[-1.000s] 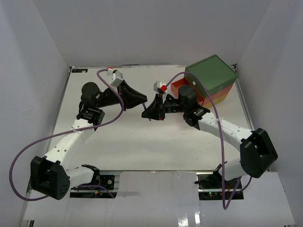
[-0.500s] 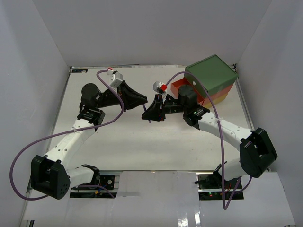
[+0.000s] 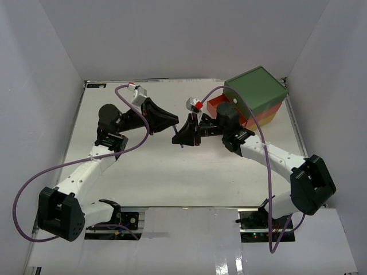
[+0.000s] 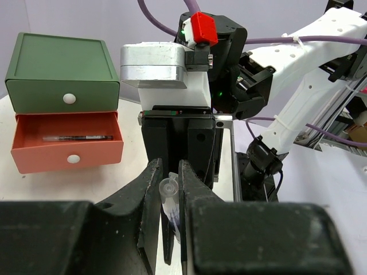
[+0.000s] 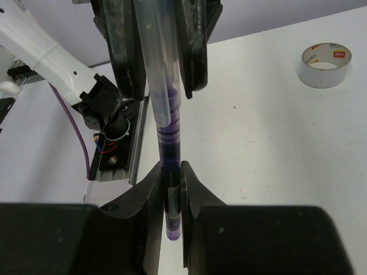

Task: Sort the stationery into containers
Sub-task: Close the pen cap on the pen.

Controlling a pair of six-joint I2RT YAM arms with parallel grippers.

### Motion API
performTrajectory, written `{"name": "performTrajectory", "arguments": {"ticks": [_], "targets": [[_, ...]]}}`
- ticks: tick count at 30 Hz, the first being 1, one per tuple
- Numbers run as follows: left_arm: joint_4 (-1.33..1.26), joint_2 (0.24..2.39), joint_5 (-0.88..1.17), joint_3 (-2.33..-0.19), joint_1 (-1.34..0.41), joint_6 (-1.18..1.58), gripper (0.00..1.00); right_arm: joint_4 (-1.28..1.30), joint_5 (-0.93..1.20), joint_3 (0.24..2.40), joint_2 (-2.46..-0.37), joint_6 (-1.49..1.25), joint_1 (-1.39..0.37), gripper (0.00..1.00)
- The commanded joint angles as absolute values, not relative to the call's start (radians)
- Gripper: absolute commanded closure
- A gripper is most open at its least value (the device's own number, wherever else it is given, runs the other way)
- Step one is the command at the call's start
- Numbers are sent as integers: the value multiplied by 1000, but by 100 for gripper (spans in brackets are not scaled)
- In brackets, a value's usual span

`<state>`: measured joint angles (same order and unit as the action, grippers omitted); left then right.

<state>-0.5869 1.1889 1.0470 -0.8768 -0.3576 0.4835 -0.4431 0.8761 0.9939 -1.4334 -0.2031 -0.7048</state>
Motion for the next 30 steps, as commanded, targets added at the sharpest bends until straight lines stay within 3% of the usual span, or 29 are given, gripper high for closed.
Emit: {"name": "performTrajectory", "arguments": {"ticks": [1, 17, 22, 30], "targets": [[-387, 1229, 1175, -818, -403, 495, 100, -778, 825, 1141, -1364, -218, -678, 92], [-351, 1264, 1169, -828, -416, 518, 100, -796, 827, 1151, -1365, -216, -667, 92], [-260, 1250, 1103, -916, -416, 471, 89, -753, 822, 1102, -1371, -204, -661, 92], [-287, 1212, 1003, -1002, -416, 411, 85, -678, 862, 997, -1396, -189, -660, 92]]}}
